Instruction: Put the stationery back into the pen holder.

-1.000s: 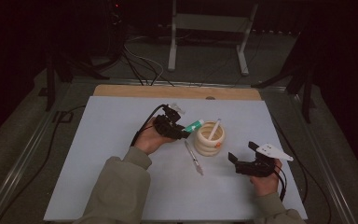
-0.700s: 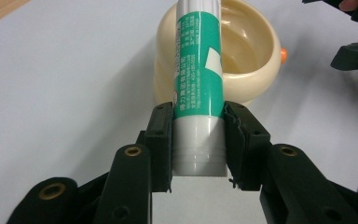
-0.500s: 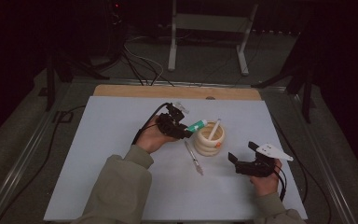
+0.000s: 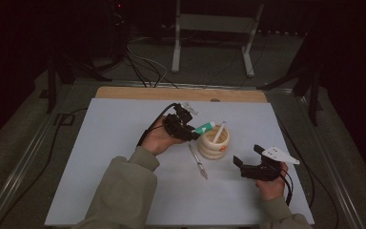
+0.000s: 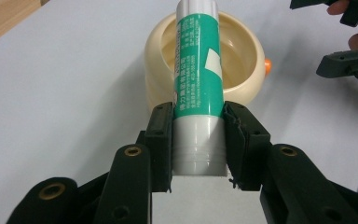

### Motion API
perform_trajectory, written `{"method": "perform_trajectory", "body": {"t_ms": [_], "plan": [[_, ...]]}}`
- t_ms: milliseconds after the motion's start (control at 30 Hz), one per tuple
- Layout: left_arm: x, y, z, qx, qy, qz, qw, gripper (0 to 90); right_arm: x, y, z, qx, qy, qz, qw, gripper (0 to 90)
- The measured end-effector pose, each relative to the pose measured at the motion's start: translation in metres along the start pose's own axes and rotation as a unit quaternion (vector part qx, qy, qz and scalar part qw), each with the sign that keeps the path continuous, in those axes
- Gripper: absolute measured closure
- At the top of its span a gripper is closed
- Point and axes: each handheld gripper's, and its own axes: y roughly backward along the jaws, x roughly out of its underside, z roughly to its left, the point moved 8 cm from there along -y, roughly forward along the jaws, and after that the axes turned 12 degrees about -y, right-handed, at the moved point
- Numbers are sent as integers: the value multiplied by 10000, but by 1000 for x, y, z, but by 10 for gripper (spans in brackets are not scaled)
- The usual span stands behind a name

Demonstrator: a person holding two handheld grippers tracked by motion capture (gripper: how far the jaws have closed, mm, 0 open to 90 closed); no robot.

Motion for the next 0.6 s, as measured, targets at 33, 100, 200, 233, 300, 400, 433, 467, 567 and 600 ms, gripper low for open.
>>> {"method": "perform_trajectory", "body": {"t_ms": [33,100,200,233,300,400,433,467,567,600], "plan": [[-1,0,-1,4,-3,-2,10000,658,0,0,0,0,2,0,10000,3],[-3,0,-2,22,-41,24,10000,658,0,0,0,0,0,2,10000,3],[-6,-1,-3,22,-68,34,10000,658,0,0,0,1,-4,2,10000,3],[-7,-1,-3,24,-86,52,9999,657,0,0,0,2,0,3,10000,3],[-9,-1,-4,22,-88,59,9999,657,0,0,0,2,0,-1,10000,3],[-10,-1,-5,36,-116,77,9999,657,0,0,0,2,2,4,10000,3],[-10,-1,-5,42,-124,76,9999,657,0,0,0,0,2,1,10000,3],[-11,-1,-6,45,-138,83,9999,657,0,0,0,1,2,1,10000,3],[-12,-1,-6,46,-136,84,9999,657,0,0,0,0,0,4,10000,3],[-12,-1,-6,46,-136,84,9999,657,0,0,0,0,0,4,10000,3]]}}
